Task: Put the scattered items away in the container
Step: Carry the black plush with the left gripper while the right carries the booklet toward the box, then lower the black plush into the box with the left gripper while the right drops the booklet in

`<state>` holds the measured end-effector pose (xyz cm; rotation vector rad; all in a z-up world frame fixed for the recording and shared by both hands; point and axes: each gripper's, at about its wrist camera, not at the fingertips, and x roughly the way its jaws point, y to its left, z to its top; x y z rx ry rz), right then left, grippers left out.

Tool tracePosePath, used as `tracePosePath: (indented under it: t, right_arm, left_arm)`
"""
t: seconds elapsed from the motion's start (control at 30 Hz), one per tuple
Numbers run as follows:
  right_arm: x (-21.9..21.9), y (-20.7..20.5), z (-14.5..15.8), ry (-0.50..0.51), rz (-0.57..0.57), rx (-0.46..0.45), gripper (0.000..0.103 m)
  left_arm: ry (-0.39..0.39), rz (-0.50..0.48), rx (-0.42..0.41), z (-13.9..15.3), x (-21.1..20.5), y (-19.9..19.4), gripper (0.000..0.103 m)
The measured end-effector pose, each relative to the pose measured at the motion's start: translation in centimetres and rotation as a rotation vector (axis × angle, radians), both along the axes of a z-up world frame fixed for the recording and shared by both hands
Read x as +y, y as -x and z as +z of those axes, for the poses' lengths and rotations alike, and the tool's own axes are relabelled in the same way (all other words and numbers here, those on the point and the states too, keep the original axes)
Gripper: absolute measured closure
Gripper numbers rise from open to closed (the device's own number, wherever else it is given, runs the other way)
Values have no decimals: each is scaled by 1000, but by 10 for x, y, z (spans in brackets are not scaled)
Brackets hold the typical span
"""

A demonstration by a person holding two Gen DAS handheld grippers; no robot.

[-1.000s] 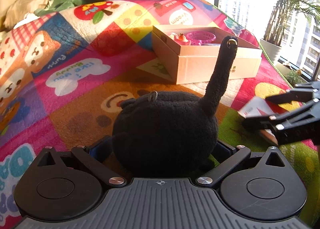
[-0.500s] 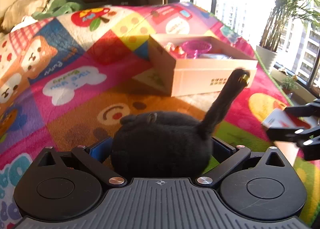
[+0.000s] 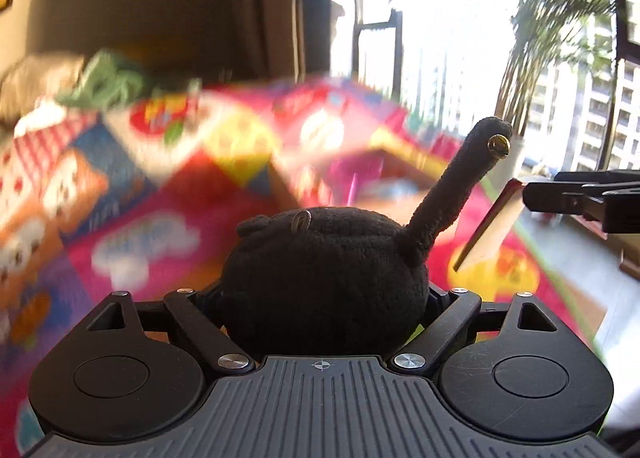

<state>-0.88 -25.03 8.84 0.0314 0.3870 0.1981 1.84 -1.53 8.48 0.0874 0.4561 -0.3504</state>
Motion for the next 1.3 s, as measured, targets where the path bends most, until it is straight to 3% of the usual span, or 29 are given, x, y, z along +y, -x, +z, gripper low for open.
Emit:
tracePosePath:
  t: [0.23, 0.4, 0.53, 0.63, 0.7, 0.77, 0.87, 0.97, 1.03, 1.1, 1.2, 1.3]
  right_arm:
    - [-17, -18, 64, -25, -49, -166, 23]
    - [-25, -87, 84, -91, -14, -101, 23]
    - [-28, -156, 67, -119, -9, 16, 23]
    - [-29, -209, 40, -158, -20, 149, 22]
    - [-29, -243, 18, -182, -23, 225, 19]
    - [-30, -266, 1, -207, -38, 278, 18]
    - [-32, -273, -3, -204, -25, 245, 18]
    - [-29, -259, 10, -145, -28, 135, 18]
    - [-26, -243, 22, -91, -31, 53, 23]
    - [-22, -228, 28, -62, -3, 21, 54]
    - [-15, -232, 15, -115, 80, 149, 73]
    - [-5, -249, -15, -120, 61, 273, 75]
  left_arm:
    - [20, -53, -106, 57, -24, -48, 12]
    - [85, -122, -45, 57, -47, -122, 12]
    - [94, -186, -7, 30, -64, -176, 10]
    - [68, -208, 77, -4, -74, -214, 7]
    - [45, -199, 107, -18, -73, -226, 6]
    - [48, -180, 77, -20, -65, -222, 2]
    - [12, -177, 4, -15, -55, -202, 1]
    - [-12, -158, -40, -14, -47, -188, 0]
    - [-20, -124, -34, -17, -44, -189, 0]
    - [-3, -94, -20, -22, -39, -192, 0]
    - [51, -96, 25, -30, -32, -196, 0]
    - [72, -96, 53, -33, -28, -192, 0]
